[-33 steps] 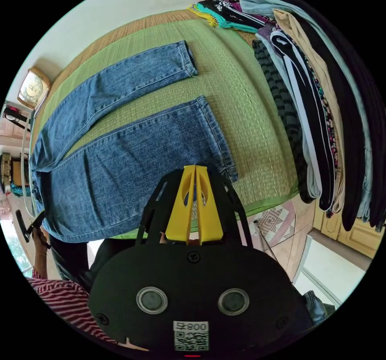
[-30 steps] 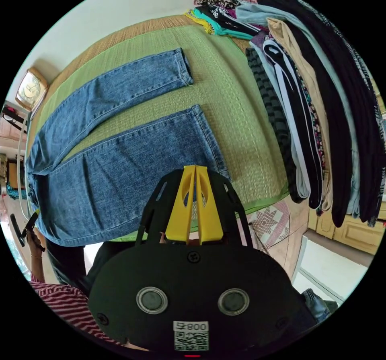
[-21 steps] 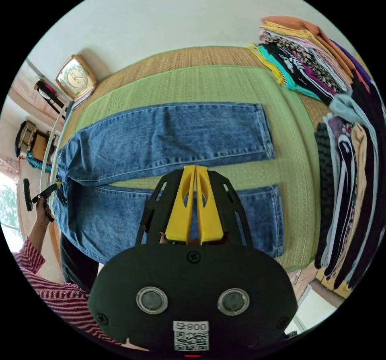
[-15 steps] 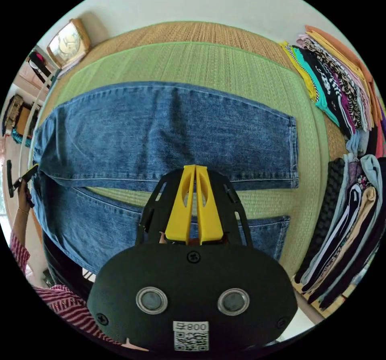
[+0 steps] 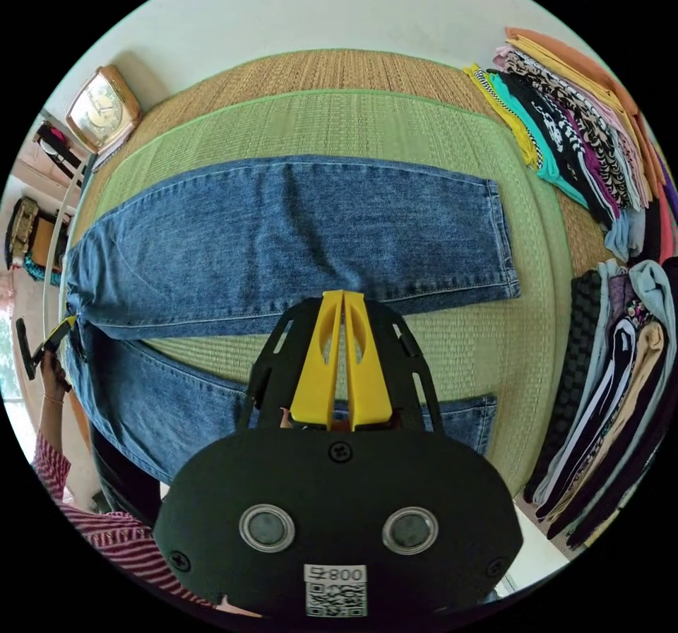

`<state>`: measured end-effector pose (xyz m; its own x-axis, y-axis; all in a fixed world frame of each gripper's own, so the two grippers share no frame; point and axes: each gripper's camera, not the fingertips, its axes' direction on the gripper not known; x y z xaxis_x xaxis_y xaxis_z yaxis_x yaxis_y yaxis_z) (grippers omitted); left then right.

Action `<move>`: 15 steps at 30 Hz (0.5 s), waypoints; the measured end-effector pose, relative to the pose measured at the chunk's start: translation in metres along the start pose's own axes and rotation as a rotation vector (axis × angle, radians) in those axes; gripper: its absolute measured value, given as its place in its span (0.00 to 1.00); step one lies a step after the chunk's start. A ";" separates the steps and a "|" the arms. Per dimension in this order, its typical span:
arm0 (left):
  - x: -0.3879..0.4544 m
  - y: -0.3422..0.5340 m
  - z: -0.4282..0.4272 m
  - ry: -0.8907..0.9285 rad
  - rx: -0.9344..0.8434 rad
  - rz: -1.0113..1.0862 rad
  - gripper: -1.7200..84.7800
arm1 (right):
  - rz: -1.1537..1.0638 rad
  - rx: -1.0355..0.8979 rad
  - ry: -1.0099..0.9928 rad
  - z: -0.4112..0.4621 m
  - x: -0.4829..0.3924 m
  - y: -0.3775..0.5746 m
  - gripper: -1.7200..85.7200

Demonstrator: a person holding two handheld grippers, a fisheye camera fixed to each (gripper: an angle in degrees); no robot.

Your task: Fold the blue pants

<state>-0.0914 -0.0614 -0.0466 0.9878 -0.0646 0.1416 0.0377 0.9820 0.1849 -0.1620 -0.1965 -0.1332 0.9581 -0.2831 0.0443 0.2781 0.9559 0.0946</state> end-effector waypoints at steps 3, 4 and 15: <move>-0.006 0.028 -0.005 -0.020 -0.016 -0.015 0.02 | -0.070 0.035 -0.128 -0.025 -0.028 0.039 0.02; -0.008 0.033 -0.005 -0.031 -0.023 -0.025 0.02 | -0.120 0.022 -0.179 -0.031 -0.047 0.057 0.02; -0.033 0.063 -0.004 0.009 -0.045 -0.063 0.02 | -0.278 -0.072 -0.258 -0.059 -0.153 0.117 0.02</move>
<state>-0.1211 0.0037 -0.0439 0.9846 -0.1253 0.1218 0.1066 0.9830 0.1497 -0.2716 -0.0363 -0.1880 0.7992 -0.5335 0.2767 0.5374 0.8406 0.0685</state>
